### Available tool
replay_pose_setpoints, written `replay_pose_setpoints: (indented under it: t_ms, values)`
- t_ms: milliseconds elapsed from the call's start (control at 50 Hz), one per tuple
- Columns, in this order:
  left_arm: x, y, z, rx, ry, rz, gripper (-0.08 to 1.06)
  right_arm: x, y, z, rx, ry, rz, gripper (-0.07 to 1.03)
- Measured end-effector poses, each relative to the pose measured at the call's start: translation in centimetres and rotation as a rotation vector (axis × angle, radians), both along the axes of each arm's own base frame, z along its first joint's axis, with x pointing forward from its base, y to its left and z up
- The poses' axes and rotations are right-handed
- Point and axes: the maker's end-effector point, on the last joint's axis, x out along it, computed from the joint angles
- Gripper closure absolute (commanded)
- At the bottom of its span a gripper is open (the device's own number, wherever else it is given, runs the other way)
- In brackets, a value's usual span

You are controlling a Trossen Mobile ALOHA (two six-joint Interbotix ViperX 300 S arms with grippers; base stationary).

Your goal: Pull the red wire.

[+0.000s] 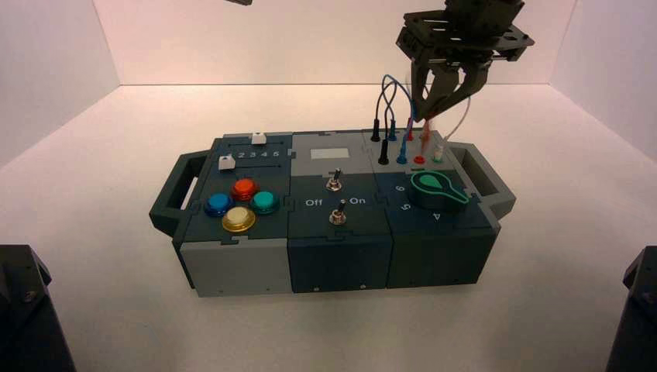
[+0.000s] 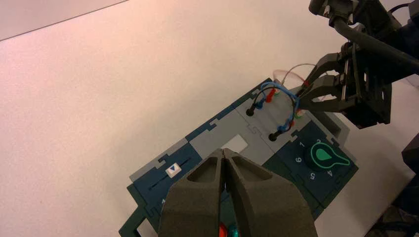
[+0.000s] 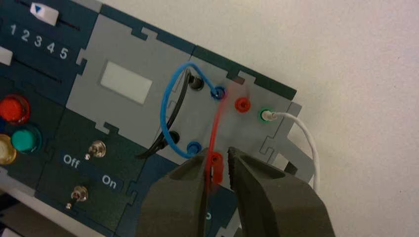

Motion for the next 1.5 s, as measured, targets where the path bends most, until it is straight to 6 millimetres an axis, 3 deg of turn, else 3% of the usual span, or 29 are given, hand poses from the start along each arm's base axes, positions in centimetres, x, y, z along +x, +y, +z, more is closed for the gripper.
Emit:
replay_pose_setpoints:
  t_ms: [300, 540, 680, 940, 1500]
  values:
    - [0.1, 0.0, -0.2, 0.012, -0.001, -0.004, 1.01, 0.6, 0.2, 2.0, 0.036, -0.078, 0.003, 0.62]
    - [0.1, 0.0, -0.2, 0.012, -0.001, -0.004, 1.01, -0.9, -0.4, 6.0, 0.079, -0.135, 0.009, 0.62]
    - [0.1, 0.0, -0.2, 0.011, -0.002, -0.004, 1.01, -1.5, -0.8, 6.9, 0.094, -0.159, 0.008, 0.62]
    - [0.1, 0.0, -0.2, 0.011, -0.002, -0.004, 1.01, -1.4, -0.7, 5.5, 0.083, -0.124, 0.000, 0.62]
    - [0.6, -0.5, -1.1, 0.037, 0.027, -0.005, 1.01, -2.3, -0.5, -0.7, 0.010, 0.077, -0.029, 0.61]
